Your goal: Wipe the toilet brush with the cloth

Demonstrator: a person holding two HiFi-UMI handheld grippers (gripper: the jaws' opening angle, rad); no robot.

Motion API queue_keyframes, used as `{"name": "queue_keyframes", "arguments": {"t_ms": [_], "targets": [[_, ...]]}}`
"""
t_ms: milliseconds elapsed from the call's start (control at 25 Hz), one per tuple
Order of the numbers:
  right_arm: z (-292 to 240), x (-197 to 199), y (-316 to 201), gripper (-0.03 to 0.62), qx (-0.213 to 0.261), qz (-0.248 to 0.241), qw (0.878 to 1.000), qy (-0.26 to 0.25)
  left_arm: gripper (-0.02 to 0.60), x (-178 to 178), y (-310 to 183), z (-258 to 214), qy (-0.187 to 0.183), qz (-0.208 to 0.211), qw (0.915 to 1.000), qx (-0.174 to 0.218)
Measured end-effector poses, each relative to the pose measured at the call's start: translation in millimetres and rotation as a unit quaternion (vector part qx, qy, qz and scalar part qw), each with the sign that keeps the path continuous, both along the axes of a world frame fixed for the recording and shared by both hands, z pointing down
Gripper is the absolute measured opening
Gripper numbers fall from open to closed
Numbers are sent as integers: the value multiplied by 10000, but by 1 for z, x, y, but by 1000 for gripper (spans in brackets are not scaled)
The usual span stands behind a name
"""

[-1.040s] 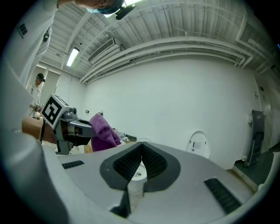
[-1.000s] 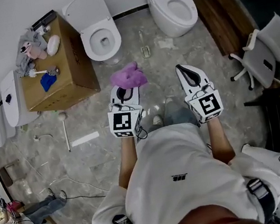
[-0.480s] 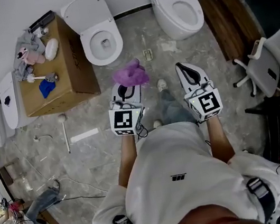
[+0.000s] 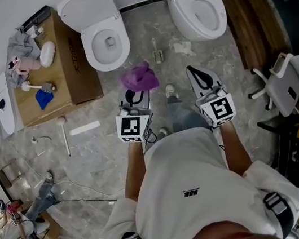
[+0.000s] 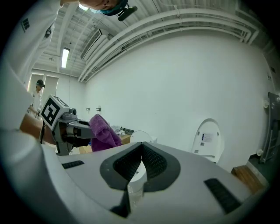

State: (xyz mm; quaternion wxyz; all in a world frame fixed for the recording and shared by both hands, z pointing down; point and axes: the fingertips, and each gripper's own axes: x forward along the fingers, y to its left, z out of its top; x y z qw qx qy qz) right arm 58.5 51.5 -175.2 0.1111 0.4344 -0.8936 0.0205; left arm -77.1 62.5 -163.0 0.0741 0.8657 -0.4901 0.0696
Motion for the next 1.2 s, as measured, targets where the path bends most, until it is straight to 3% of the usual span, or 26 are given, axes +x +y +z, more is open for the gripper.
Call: {"name": "queue_keyframes", "arguments": {"t_ms": [480, 880, 1200], "targets": [[112, -8, -127, -5, -610, -528, 9965, 232, 67, 11, -122, 97, 181, -13, 9979, -623], [214, 0, -187, -5, -1095, -490, 9926, 196, 67, 20, -181, 202, 97, -40, 9940, -1089], [295, -2, -206, -3, -1338, -669, 9882, 335, 67, 16, -200, 274, 69, -106, 9911, -1328]]}}
